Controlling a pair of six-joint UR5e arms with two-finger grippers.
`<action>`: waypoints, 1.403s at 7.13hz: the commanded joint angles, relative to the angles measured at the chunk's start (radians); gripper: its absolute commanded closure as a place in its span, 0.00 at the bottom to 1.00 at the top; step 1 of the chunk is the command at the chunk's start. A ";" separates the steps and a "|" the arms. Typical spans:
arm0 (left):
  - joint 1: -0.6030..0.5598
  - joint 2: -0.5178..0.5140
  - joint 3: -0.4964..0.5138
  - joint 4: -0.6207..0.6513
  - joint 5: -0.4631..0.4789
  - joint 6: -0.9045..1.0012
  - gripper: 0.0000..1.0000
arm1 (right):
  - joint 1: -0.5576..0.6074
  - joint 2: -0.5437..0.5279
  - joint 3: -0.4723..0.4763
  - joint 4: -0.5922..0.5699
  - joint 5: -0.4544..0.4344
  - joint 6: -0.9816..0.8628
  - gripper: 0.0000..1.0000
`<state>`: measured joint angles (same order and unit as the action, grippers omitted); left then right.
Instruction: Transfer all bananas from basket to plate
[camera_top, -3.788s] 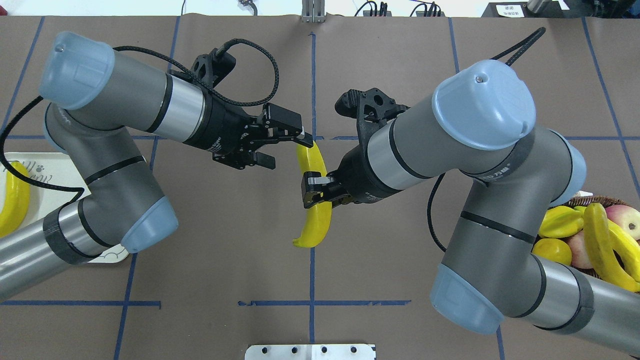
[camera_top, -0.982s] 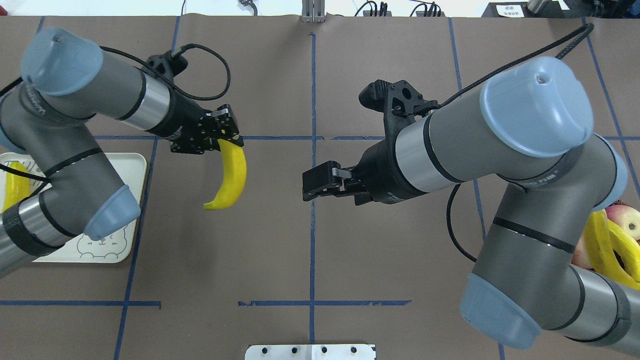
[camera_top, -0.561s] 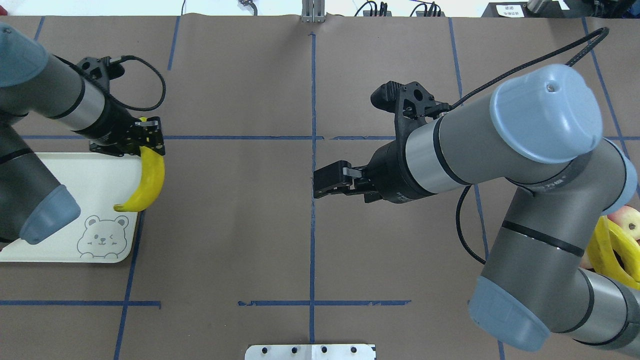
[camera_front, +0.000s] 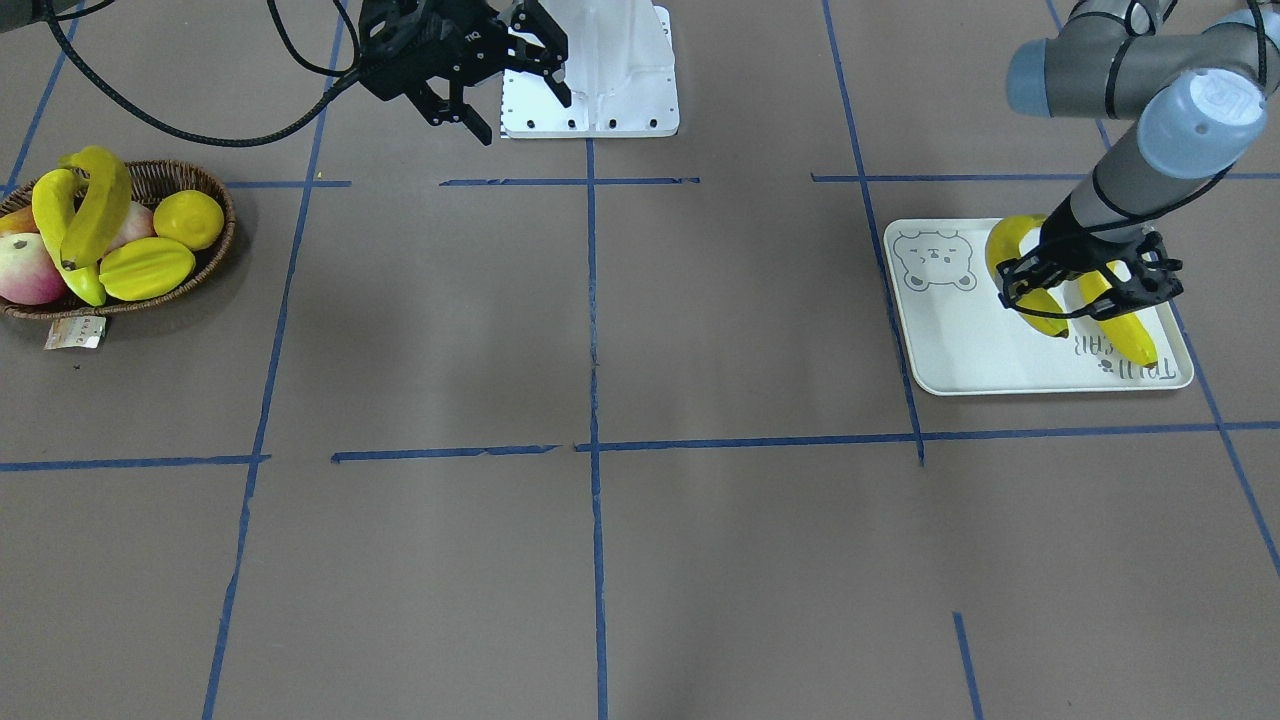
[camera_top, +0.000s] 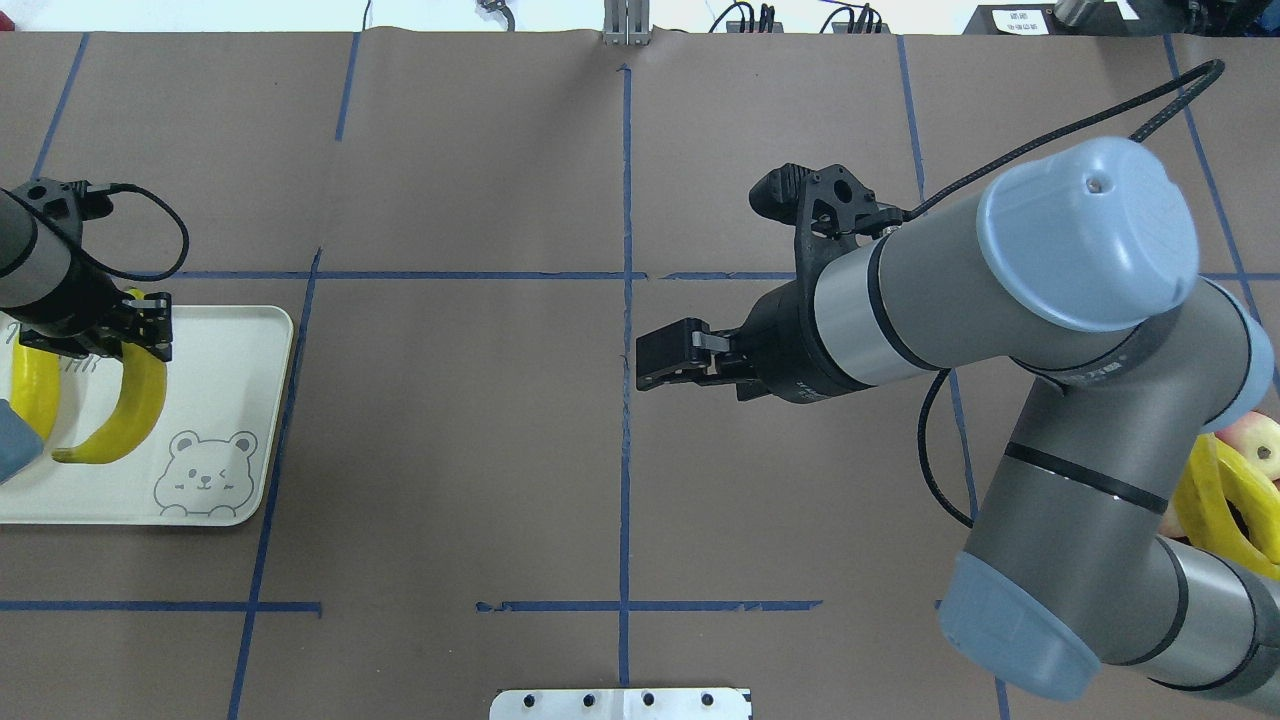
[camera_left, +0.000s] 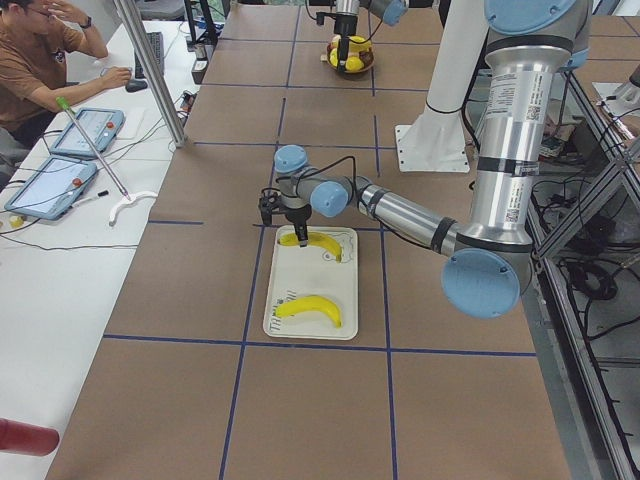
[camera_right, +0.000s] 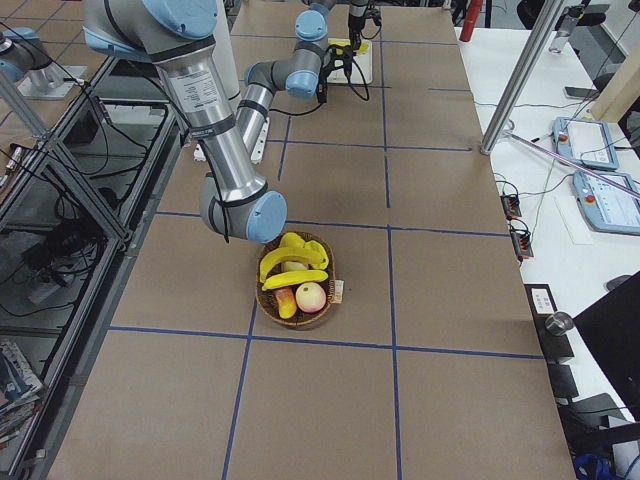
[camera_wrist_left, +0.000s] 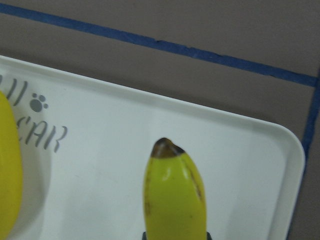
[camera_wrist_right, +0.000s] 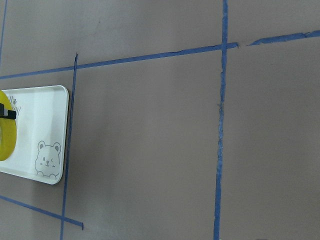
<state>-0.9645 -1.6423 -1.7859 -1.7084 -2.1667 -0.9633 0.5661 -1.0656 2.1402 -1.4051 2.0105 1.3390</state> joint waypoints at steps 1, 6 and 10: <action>-0.028 0.009 0.083 -0.003 0.034 0.070 1.00 | 0.000 -0.005 0.000 0.000 -0.003 0.000 0.00; -0.028 0.015 0.120 -0.013 0.036 0.063 0.00 | 0.000 -0.010 0.000 0.000 -0.022 0.002 0.00; -0.069 -0.016 -0.042 0.003 0.024 0.058 0.00 | 0.008 -0.118 0.053 -0.009 -0.061 0.000 0.00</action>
<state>-1.0137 -1.6462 -1.7559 -1.7151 -2.1409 -0.8979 0.5693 -1.1305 2.1630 -1.4064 1.9602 1.3386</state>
